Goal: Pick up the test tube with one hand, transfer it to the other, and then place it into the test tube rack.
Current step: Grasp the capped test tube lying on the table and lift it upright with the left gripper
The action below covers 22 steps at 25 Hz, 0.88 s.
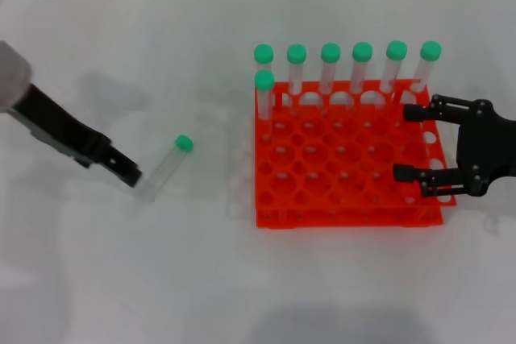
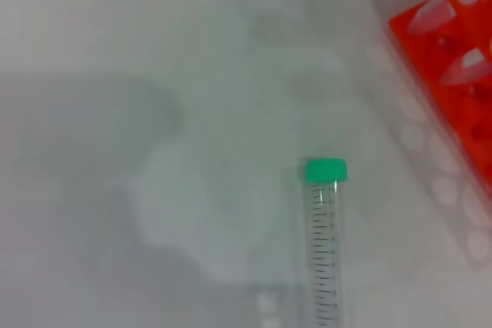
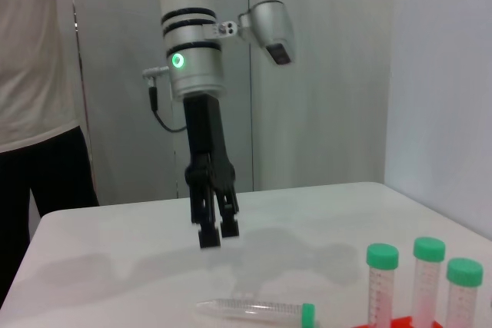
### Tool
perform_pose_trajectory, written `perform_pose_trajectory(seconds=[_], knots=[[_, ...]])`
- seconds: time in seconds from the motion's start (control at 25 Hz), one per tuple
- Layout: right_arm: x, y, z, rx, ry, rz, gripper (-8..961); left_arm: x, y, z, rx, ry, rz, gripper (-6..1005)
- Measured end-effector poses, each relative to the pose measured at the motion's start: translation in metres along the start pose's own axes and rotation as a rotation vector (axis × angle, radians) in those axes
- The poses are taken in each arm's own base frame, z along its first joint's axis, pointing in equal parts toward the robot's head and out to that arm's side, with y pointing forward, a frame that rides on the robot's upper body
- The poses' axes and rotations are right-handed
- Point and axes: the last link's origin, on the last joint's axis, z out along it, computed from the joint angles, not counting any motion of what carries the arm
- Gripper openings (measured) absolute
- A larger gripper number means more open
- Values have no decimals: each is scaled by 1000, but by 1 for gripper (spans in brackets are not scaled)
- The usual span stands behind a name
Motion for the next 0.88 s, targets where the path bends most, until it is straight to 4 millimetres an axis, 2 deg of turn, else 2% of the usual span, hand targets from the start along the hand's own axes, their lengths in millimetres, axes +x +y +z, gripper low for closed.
perform_pose_trajectory(seconds=[0.32,0.88], knots=[[1,1,4,1,-3,-7,869,8,22,34,88,-114,31,887],[4,4,5,0,-4,-12,868,10,22,52,133,-123,-2,877]])
